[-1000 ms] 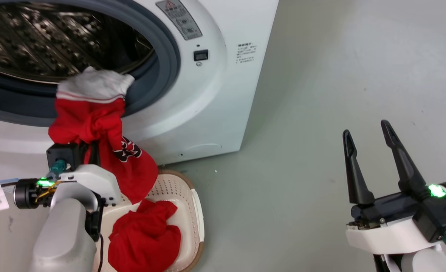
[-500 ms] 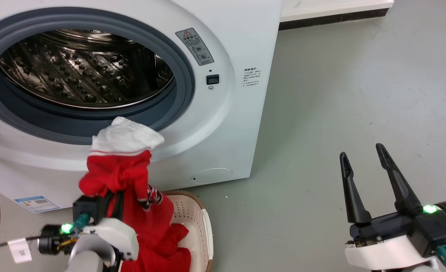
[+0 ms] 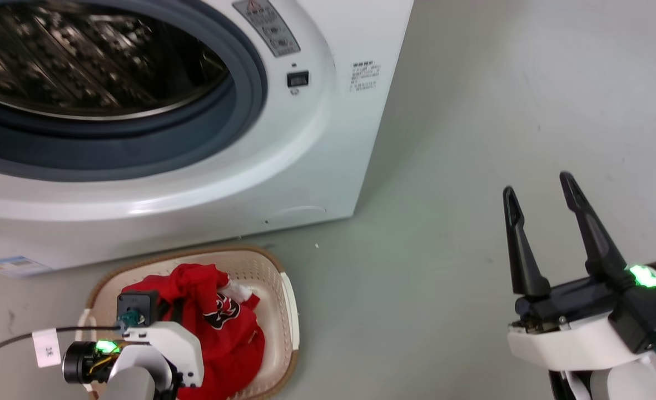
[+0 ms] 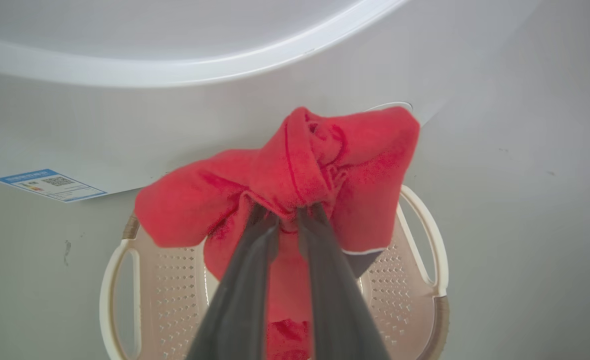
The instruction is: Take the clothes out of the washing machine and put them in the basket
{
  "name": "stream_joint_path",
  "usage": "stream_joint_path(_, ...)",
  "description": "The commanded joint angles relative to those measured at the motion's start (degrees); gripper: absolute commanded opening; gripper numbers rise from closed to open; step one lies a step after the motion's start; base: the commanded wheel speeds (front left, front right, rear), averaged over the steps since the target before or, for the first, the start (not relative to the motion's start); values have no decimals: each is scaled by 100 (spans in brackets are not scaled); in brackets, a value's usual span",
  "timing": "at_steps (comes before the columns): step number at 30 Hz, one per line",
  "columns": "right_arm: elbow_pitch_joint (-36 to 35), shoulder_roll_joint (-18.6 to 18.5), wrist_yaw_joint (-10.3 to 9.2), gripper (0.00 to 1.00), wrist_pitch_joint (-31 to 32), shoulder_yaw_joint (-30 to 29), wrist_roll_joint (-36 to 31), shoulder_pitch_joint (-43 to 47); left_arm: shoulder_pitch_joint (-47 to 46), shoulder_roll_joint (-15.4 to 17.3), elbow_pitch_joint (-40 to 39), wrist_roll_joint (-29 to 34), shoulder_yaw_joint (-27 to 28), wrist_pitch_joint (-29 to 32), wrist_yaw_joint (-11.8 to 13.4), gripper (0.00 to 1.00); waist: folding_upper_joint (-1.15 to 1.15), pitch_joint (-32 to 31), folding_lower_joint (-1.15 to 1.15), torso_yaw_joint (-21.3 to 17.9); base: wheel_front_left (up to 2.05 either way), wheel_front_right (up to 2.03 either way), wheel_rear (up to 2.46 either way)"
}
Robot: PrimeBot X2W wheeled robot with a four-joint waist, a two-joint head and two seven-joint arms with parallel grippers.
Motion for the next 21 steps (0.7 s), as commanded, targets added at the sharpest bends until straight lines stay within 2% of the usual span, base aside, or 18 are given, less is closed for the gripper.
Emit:
stream_joint_path(1, -39, 8, -6, 100, -11, 18, 32, -149, -185, 2, 164, -30, 19, -31, 46, 0, 0, 427, 0, -127, 0, 0, 0)
stream_joint_path(10, -214, 9, -6, 100, -11, 95, 187, -782, -1228, 165, 1612, -54, -5, 245, 130, 0, 0, 1624, 0, -407, 0, 0, 0)
stream_joint_path(16, -373, 8, -6, 100, -11, 74, 264, -1141, -1791, 276, 2013, -128, 10, 490, 198, 0, 0, 2399, 0, -436, 0, 0, 0)
stream_joint_path(21, -429, 8, -6, 100, -11, 80, 302, -1352, -2085, 287, 2143, -162, -15, 730, 301, 0, 0, 2810, 0, -441, 0, 0, 0)
